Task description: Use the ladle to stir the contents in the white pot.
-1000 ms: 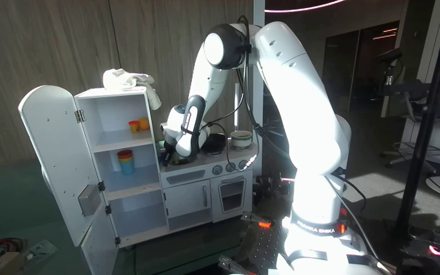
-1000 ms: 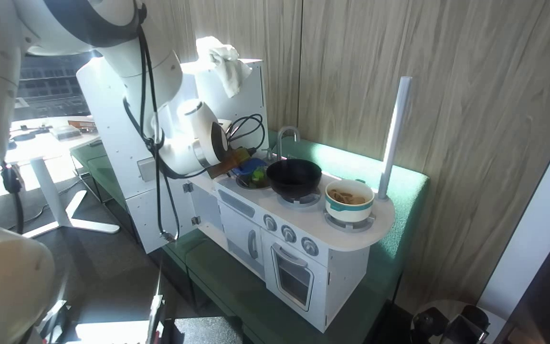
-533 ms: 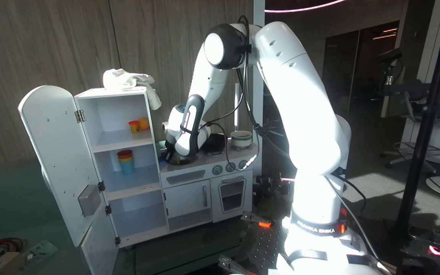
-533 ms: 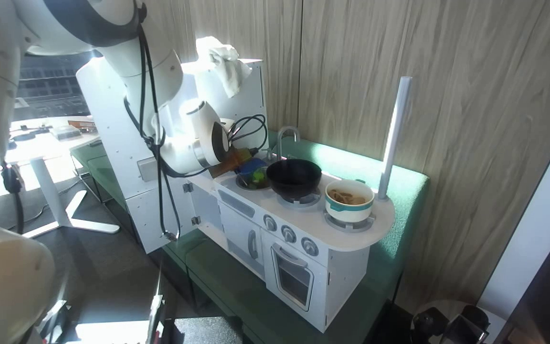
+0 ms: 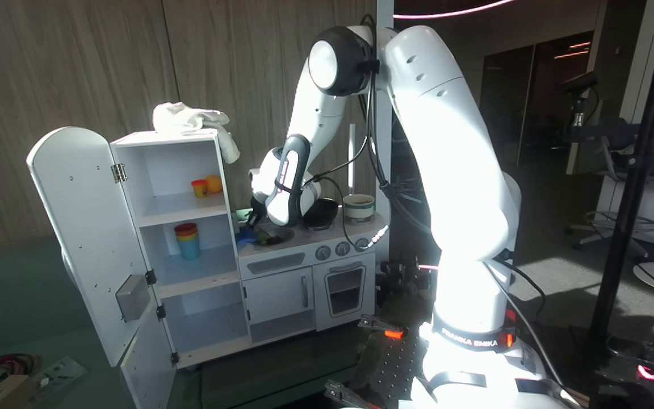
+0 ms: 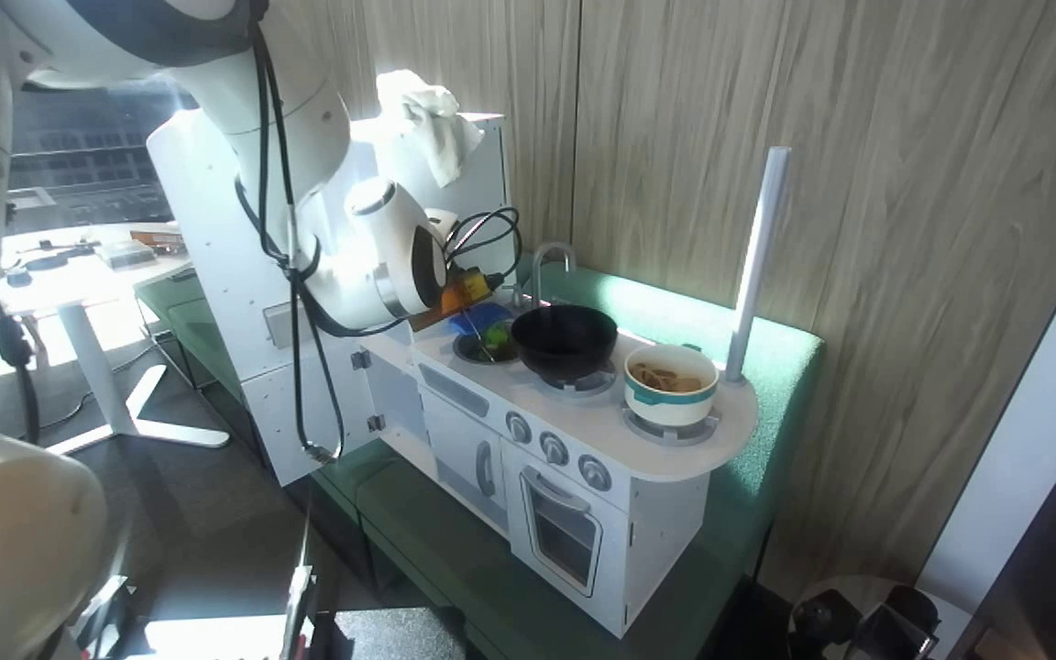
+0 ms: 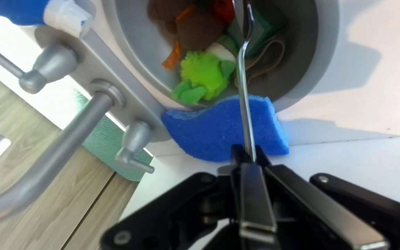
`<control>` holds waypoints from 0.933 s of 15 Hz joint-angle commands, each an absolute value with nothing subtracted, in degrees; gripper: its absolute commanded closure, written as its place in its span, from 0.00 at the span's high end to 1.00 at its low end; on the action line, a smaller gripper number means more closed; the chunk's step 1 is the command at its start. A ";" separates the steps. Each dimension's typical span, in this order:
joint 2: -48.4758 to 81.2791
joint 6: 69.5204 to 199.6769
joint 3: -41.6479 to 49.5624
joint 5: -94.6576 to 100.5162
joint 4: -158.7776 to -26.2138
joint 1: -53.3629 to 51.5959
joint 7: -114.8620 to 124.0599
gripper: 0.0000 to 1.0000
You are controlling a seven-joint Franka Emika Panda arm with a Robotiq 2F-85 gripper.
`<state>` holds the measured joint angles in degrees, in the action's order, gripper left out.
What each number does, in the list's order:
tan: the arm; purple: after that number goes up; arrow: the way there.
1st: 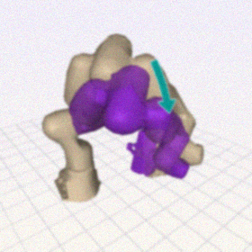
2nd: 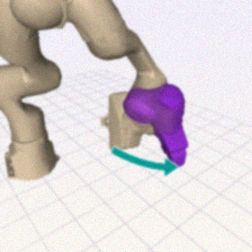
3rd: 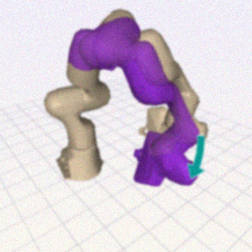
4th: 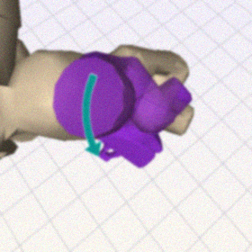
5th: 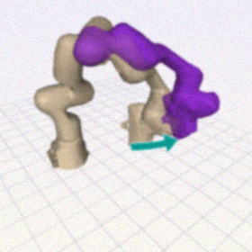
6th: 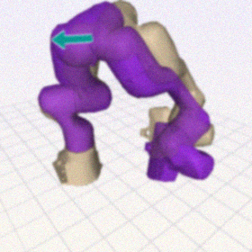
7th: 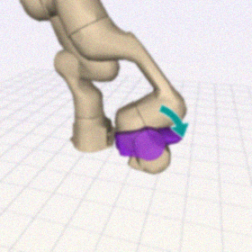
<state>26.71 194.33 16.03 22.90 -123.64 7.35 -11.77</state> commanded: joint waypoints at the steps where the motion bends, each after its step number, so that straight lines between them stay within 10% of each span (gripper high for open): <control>1: 20.27 201.00 19.57 21.24 -130.14 5.19 -10.94 0.03; 14: 1.00 222.10 20.27 10.03 -147.11 10.72 -10.54 0.03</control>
